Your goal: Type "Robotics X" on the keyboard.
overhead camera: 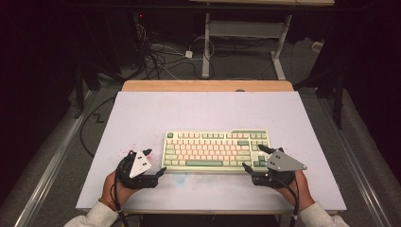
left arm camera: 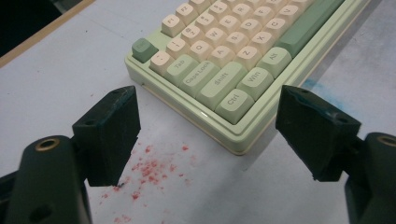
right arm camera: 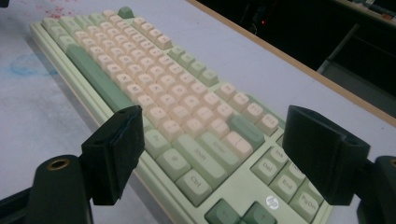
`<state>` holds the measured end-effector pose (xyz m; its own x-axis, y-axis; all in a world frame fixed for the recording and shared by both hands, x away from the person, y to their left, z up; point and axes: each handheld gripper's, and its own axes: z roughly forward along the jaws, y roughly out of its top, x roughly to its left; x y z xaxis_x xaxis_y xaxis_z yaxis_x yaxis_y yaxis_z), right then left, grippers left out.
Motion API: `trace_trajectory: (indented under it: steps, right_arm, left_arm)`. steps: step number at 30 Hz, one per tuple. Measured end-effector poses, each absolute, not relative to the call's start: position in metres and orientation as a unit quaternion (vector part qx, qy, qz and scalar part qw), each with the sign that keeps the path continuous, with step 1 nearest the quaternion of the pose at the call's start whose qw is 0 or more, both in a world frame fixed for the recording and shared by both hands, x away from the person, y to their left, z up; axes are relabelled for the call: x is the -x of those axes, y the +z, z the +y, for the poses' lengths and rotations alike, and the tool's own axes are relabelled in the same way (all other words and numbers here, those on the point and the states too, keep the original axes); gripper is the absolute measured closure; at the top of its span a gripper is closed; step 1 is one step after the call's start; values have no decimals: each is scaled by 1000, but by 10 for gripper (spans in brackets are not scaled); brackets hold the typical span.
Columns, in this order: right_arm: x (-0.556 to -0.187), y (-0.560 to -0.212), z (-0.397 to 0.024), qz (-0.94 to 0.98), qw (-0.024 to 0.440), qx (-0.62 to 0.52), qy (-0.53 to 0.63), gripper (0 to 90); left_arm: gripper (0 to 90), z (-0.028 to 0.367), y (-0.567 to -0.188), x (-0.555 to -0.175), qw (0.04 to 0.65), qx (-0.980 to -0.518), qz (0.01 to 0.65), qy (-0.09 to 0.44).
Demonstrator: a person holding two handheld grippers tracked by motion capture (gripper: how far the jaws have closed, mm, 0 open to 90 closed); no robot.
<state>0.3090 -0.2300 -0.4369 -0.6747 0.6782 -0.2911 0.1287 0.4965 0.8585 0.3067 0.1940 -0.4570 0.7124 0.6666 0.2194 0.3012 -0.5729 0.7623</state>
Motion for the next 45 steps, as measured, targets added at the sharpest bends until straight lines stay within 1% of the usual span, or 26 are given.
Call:
trace_trajectory:
  steps: [3, 4, 6, 8, 11, 14, 17, 19, 21, 22, 24, 26, 33, 37, 39, 45]
  right_arm:
    - [-305, -439, -235, 809, 321, -249, 426, 216]
    - [-304, -440, -237, 808, 322, -251, 426, 219]
    - [-302, -441, -241, 809, 321, -253, 422, 220]
    - [-299, -443, -244, 809, 321, -256, 421, 221]
    - [-296, -445, -249, 810, 322, -257, 417, 220]
    - [-294, -447, -252, 813, 313, -250, 421, 220]
    - [-294, -448, -253, 814, 312, -246, 424, 218]
    - [-295, -448, -252, 816, 312, -247, 420, 214]
    - [-295, -449, -251, 817, 308, -247, 420, 214]
    - [-296, -449, -251, 818, 307, -246, 419, 214]
    - [-296, -450, -250, 820, 307, -245, 417, 214]
    - [-297, -451, -249, 822, 307, -245, 414, 215]
    - [-299, -453, -251, 821, 310, -249, 410, 220]
    - [-299, -453, -251, 823, 308, -246, 410, 225]
    - [-299, -454, -251, 825, 308, -244, 407, 225]
    - [-300, -455, -250, 829, 304, -240, 404, 234]
  left_arm:
    - [244, 191, -454, -310, 377, -854, 275, 228]
    - [292, 189, -452, -311, 380, -856, 271, 223]
    - [344, 183, -449, -314, 380, -858, 266, 220]
    - [426, 178, -446, -317, 380, -860, 262, 217]
    - [562, 171, -444, -321, 377, -866, 252, 210]
    - [703, 165, -441, -326, 374, -873, 239, 203]
    - [783, 157, -439, -331, 368, -877, 235, 198]
    - [817, 152, -436, -336, 365, -878, 235, 200]
    - [829, 145, -434, -340, 358, -881, 231, 206]
    - [847, 141, -434, -342, 359, -882, 229, 203]
    - [849, 134, -433, -347, 351, -887, 222, 200]
    - [869, 126, -432, -352, 346, -891, 219, 195]
    - [868, 102, -429, -370, 334, -903, 202, 178]
    - [869, 92, -432, -381, 320, -910, 204, 168]
    - [869, 88, -435, -385, 310, -911, 207, 176]
    - [868, 82, -438, -395, 307, -914, 211, 159]
